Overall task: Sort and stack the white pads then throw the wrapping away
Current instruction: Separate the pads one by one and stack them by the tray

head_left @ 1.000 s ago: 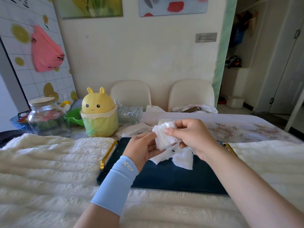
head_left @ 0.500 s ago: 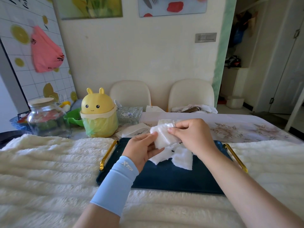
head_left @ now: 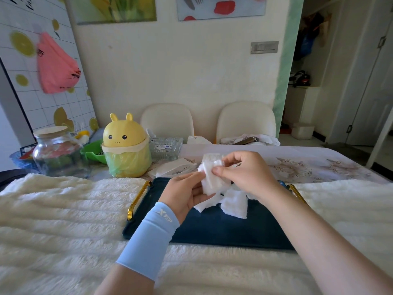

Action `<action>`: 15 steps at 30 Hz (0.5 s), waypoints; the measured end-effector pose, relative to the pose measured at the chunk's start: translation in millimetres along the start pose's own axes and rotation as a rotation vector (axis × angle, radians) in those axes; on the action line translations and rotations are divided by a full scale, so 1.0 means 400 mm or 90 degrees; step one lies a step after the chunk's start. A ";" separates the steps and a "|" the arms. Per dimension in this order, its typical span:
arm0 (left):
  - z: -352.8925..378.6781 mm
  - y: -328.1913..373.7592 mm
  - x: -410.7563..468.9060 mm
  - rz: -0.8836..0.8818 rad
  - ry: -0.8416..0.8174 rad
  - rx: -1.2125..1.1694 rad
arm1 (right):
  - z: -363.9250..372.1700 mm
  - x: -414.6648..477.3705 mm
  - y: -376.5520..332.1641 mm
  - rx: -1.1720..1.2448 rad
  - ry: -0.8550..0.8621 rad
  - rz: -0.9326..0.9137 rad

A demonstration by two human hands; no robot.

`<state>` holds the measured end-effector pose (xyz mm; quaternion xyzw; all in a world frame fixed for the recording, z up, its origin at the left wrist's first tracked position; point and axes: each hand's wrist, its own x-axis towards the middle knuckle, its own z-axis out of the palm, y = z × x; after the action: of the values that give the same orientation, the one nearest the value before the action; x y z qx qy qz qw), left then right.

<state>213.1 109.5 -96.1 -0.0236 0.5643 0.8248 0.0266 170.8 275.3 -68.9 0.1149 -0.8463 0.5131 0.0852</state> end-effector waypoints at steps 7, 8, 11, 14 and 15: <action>-0.003 -0.002 0.003 0.038 -0.007 0.147 | -0.016 0.011 0.011 0.155 -0.121 0.076; -0.005 -0.006 0.006 0.043 0.007 0.150 | -0.018 0.011 0.014 0.156 -0.128 0.079; -0.007 -0.008 0.013 0.057 0.001 0.147 | -0.029 0.012 0.021 0.175 -0.196 0.100; 0.001 -0.003 0.025 0.073 -0.015 0.183 | -0.036 0.016 0.032 0.196 -0.230 0.100; 0.004 -0.001 0.031 0.073 -0.015 0.194 | -0.039 0.019 0.034 0.205 -0.225 0.101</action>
<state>200.7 111.5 -96.8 0.0223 0.6832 0.7298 -0.0106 160.1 294.2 -71.2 0.1482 -0.7620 0.6181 -0.1237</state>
